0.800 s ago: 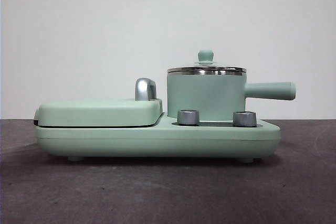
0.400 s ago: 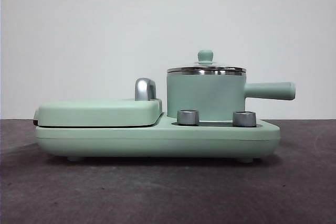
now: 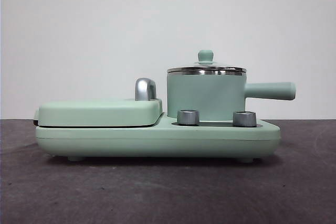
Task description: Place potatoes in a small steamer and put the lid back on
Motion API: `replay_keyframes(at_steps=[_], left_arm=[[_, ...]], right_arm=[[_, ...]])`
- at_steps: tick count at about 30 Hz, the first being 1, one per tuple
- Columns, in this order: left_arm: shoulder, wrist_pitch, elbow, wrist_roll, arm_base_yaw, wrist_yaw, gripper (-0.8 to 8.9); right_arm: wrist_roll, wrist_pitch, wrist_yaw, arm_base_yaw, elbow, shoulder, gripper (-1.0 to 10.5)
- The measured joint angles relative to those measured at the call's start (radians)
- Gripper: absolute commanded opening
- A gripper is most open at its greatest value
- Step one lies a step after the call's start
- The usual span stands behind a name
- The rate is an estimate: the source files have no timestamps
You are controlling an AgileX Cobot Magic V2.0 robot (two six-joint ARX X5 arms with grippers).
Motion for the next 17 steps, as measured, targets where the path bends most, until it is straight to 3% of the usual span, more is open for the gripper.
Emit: replay_keyframes(at_steps=[5,11,17], left_arm=[[-0.114,-0.005,-0.113,-0.001,0.045,0.006,0.06],[-0.117,-0.008,-0.112,0.008,0.050,0.126,0.06],[-0.117,-0.008,-0.112,0.008,0.050,0.134,0.06]], right_arm=[[0.000,0.000,0.000,0.000,0.000,0.000,0.2],[0.000,0.000,0.000,0.000,0.000,0.000,0.2],[0.000,0.002,0.000,0.000,0.000,0.000,0.2]])
